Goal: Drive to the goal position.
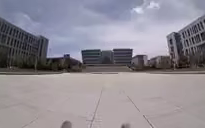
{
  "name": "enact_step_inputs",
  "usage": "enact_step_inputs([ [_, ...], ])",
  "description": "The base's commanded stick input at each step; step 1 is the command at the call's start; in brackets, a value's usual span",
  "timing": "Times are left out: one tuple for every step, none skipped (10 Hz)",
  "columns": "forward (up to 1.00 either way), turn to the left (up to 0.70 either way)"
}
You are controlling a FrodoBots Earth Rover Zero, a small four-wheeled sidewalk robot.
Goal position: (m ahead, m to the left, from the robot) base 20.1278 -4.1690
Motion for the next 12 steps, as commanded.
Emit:
enact_step_inputs([
  [0.70,0.00],
  [0.70,0.00],
  [0.70,0.00],
  [0.70,0.00],
  [0.70,0.00],
  [0.70,0.00],
  [0.70,0.00],
  [0.70,0.00],
  [0.70,0.00],
  [0.70,0.00],
  [0.70,0.00],
  [0.70,0.00],
])
